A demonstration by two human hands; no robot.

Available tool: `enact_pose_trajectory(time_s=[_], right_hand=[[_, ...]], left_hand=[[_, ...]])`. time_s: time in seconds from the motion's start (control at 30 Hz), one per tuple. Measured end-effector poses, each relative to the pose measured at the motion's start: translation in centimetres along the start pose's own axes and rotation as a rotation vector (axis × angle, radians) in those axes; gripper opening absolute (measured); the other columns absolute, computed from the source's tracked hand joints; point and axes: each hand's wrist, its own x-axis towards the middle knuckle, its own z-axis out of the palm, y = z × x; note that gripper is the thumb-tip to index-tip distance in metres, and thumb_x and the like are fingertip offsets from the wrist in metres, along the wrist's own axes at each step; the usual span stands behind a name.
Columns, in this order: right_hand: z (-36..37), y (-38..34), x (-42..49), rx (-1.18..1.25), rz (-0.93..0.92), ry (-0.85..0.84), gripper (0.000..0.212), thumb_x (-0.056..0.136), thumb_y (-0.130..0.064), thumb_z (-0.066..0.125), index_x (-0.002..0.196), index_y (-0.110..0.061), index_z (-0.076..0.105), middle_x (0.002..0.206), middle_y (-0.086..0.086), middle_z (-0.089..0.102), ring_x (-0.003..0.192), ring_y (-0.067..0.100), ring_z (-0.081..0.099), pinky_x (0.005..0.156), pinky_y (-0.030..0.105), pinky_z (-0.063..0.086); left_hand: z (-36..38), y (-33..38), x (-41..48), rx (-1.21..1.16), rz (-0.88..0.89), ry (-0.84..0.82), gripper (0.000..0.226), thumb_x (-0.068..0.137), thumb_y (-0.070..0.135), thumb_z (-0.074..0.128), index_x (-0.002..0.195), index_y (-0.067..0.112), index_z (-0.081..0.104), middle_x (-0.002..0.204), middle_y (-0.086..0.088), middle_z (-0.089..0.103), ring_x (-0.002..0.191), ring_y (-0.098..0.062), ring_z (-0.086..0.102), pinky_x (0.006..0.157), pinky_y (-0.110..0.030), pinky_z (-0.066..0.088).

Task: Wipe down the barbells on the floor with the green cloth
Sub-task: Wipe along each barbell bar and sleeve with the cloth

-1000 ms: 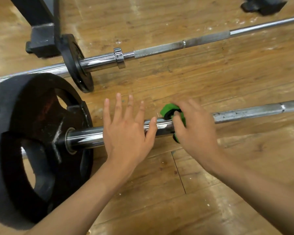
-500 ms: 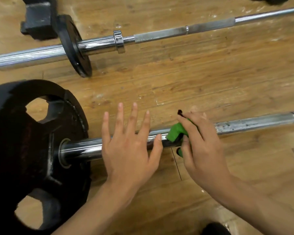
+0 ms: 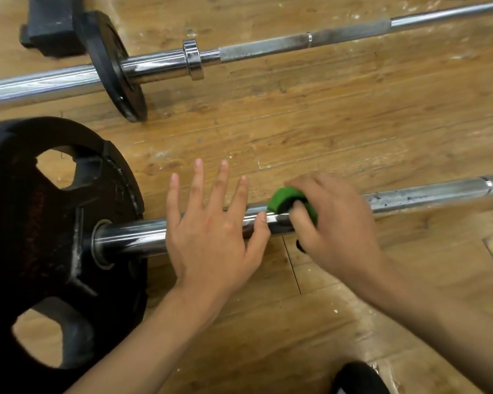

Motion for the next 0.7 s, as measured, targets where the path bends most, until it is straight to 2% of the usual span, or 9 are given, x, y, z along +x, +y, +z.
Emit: enact_pose_trajectory(time_s=[0.07, 0.13, 0.2, 0.3, 0.37, 0.43, 0.57, 0.63, 0.7], right_hand=[[0.0, -0.2, 3.6, -0.057, 0.137, -0.156, 0.040, 0.084, -0.041, 0.041, 0.089, -0.023, 0.076, 0.076, 0.000, 0.068, 0.077, 0.025, 0.061, 0.062, 0.035, 0.044], [0.6, 0.0, 4.5, -0.104, 0.174, -0.107, 0.043, 0.084, -0.044, 0.037, 0.084, -0.021, 0.074, 0.070, 0.000, 0.064, 0.071, 0.028, 0.060, 0.058, 0.035, 0.042], [1.2, 0.1, 2.0, -0.080, 0.055, 0.059, 0.039, 0.094, -0.034, 0.042, 0.103, -0.015, 0.075, 0.093, 0.004, 0.069, 0.089, 0.027, 0.062, 0.077, 0.038, 0.050], [2.6, 1.6, -2.0, -0.114, -0.185, 0.215, 0.036, 0.102, -0.009, 0.050, 0.135, 0.000, 0.064, 0.135, 0.018, 0.061, 0.128, 0.038, 0.052, 0.113, 0.046, 0.041], [2.7, 3.2, -1.7, -0.149, -0.298, 0.226, 0.039, 0.102, -0.007, 0.052, 0.140, 0.001, 0.060, 0.141, 0.023, 0.057, 0.135, 0.043, 0.050, 0.117, 0.055, 0.038], [2.6, 3.6, -0.6, -0.110, -0.310, 0.222, 0.039, 0.101, -0.009, 0.052, 0.138, 0.001, 0.062, 0.140, 0.022, 0.059, 0.133, 0.041, 0.054, 0.116, 0.056, 0.039], [1.9, 1.3, 1.8, 0.056, -0.009, 0.199, 0.038, 0.100, -0.021, 0.048, 0.130, -0.008, 0.068, 0.123, 0.008, 0.068, 0.115, 0.024, 0.062, 0.100, 0.037, 0.048], [1.5, 0.7, 4.0, 0.069, 0.135, 0.142, 0.034, 0.097, -0.025, 0.048, 0.120, -0.020, 0.073, 0.108, -0.001, 0.072, 0.100, 0.019, 0.065, 0.086, 0.036, 0.051], [1.5, 0.6, 4.7, 0.074, 0.146, 0.131, 0.032, 0.097, -0.023, 0.049, 0.119, -0.021, 0.072, 0.107, -0.002, 0.072, 0.099, 0.019, 0.066, 0.085, 0.036, 0.051]], left_hand=[[0.2, -0.3, 0.5, 0.006, 0.010, -0.013, 0.062, 0.106, 0.054, 0.029, 0.143, 0.019, 0.064, 0.153, -0.011, 0.055, 0.152, -0.038, 0.037, 0.127, -0.060, 0.018], [0.1, -0.4, 1.0, 0.009, 0.010, -0.029, 0.063, 0.106, 0.054, 0.028, 0.144, 0.018, 0.063, 0.152, -0.011, 0.056, 0.152, -0.038, 0.036, 0.126, -0.060, 0.018], [0.1, -0.5, 1.6, 0.017, 0.008, -0.055, 0.064, 0.106, 0.055, 0.027, 0.144, 0.019, 0.063, 0.152, -0.011, 0.056, 0.153, -0.038, 0.035, 0.127, -0.060, 0.017], [0.2, -0.6, 2.4, 0.019, 0.000, -0.077, 0.065, 0.105, 0.056, 0.026, 0.144, 0.020, 0.062, 0.152, -0.009, 0.056, 0.154, -0.036, 0.034, 0.127, -0.059, 0.015], [0.2, -0.7, 2.7, 0.020, -0.001, -0.093, 0.066, 0.105, 0.057, 0.025, 0.145, 0.020, 0.062, 0.152, -0.009, 0.056, 0.154, -0.036, 0.034, 0.128, -0.058, 0.014], [0.3, -0.9, 3.1, 0.018, -0.001, -0.093, 0.067, 0.106, 0.057, 0.022, 0.145, 0.019, 0.062, 0.151, -0.010, 0.058, 0.153, -0.036, 0.035, 0.128, -0.058, 0.014], [0.6, -1.2, 4.0, -0.024, -0.008, -0.081, 0.069, 0.106, 0.058, 0.022, 0.143, 0.018, 0.064, 0.147, -0.011, 0.061, 0.153, -0.037, 0.036, 0.128, -0.058, 0.012], [0.8, -1.3, 4.5, -0.048, -0.017, -0.086, 0.069, 0.105, 0.058, 0.024, 0.141, 0.016, 0.066, 0.146, -0.012, 0.062, 0.152, -0.038, 0.037, 0.129, -0.057, 0.010], [0.8, -1.5, 5.1, -0.069, -0.032, -0.103, 0.069, 0.105, 0.058, 0.025, 0.139, 0.016, 0.067, 0.145, -0.012, 0.063, 0.152, -0.038, 0.037, 0.129, -0.057, 0.008]])
